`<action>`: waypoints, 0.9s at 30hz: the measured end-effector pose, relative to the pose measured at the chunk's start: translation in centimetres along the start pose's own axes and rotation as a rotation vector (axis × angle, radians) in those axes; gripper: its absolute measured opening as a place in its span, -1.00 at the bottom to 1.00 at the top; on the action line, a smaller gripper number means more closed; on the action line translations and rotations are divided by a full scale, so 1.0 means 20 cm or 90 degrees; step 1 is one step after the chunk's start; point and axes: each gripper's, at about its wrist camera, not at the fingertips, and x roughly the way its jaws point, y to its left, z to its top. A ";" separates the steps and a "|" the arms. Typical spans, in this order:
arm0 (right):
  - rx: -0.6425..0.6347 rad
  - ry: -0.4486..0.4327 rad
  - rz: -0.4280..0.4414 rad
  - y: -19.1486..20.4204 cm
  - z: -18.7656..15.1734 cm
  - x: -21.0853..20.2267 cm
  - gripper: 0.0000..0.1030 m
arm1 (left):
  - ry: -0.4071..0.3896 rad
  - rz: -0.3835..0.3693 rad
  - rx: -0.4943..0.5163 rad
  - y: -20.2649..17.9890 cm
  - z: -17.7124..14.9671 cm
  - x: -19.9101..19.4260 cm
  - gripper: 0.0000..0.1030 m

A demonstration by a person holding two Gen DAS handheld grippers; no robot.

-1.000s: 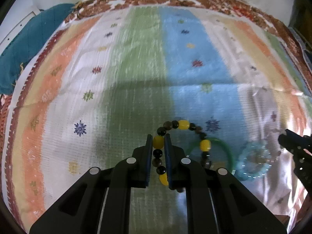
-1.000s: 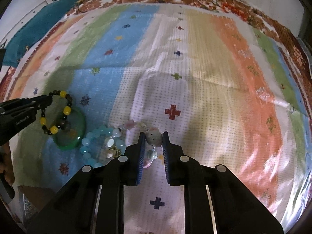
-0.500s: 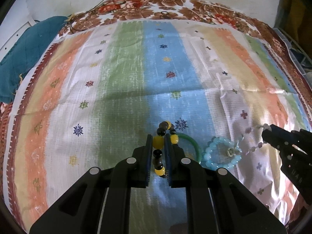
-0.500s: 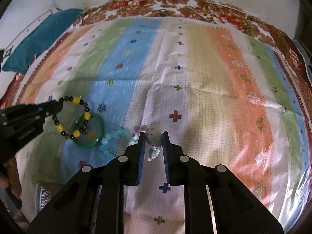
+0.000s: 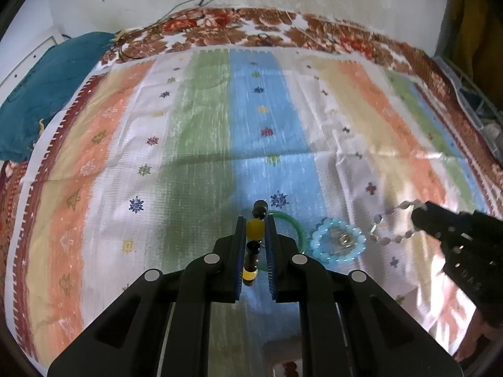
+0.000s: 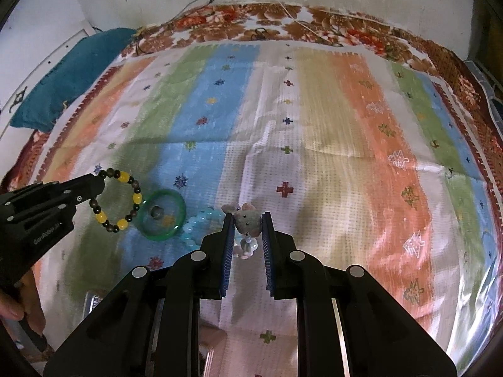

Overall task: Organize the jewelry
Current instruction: 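Lift both held bracelets and carry them toward the silver box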

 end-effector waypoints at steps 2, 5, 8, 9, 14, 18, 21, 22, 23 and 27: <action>-0.001 -0.002 -0.004 0.01 -0.01 -0.01 -0.65 | -0.006 -0.003 -0.001 0.00 0.00 -0.04 -0.78; -0.005 -0.004 -0.011 0.03 -0.02 -0.04 -0.65 | -0.015 -0.014 -0.007 0.00 0.00 -0.08 -0.78; -0.004 -0.011 -0.011 0.04 -0.03 -0.08 -0.65 | -0.021 -0.018 -0.008 0.00 -0.02 -0.11 -0.78; -0.002 -0.014 -0.010 0.04 -0.03 -0.09 -0.65 | -0.022 -0.018 -0.008 0.00 -0.02 -0.12 -0.78; 0.000 -0.031 -0.003 0.06 -0.04 -0.16 -0.65 | -0.033 -0.026 -0.008 -0.02 -0.06 -0.19 -0.78; -0.001 -0.044 0.002 0.07 -0.06 -0.22 -0.65 | -0.041 -0.041 -0.009 -0.03 -0.09 -0.26 -0.78; -0.001 -0.052 0.009 0.08 -0.08 -0.26 -0.65 | -0.049 -0.052 -0.007 -0.05 -0.10 -0.31 -0.78; -0.003 -0.053 0.012 0.09 -0.08 -0.28 -0.65 | -0.050 -0.053 -0.006 -0.05 -0.10 -0.32 -0.78; -0.003 -0.054 0.014 0.09 -0.09 -0.29 -0.65 | -0.054 -0.055 -0.005 -0.06 -0.11 -0.34 -0.78; -0.009 -0.057 0.019 0.11 -0.12 -0.33 -0.65 | -0.060 -0.054 0.006 -0.08 -0.14 -0.37 -0.78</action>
